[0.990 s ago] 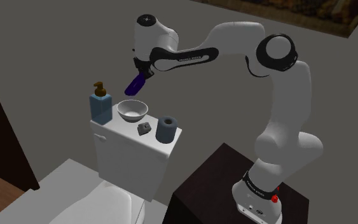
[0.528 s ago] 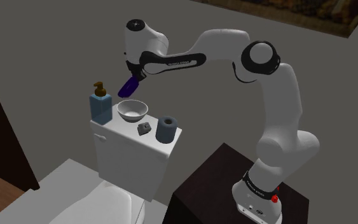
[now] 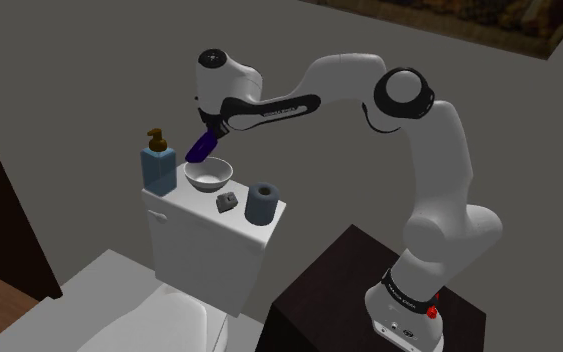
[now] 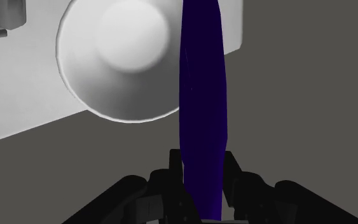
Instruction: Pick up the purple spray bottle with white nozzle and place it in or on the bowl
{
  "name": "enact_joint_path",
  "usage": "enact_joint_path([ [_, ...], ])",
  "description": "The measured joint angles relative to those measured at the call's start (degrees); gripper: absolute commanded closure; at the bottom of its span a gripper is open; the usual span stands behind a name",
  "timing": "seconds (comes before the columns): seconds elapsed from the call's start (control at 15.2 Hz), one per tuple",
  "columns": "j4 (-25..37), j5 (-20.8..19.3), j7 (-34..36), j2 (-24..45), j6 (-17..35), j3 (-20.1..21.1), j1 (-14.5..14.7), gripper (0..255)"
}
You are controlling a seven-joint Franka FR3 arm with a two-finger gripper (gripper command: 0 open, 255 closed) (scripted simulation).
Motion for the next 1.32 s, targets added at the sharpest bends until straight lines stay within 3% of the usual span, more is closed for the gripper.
enact_joint_path([
  [0.66,-0.8,-1.5,1.6,1.3,1.4,-1.1,0.4,255],
  [0.73,-0.8,-1.5,1.6,1.3,1.4,-1.1,0.4,0],
  [1.12,-0.8,-1.5,1.7,1.3,1.5,-1.1,0.4,0],
  [1.32,-1.8,0.4,1.4,-1.2,-0.3,0.6,0.0,0],
])
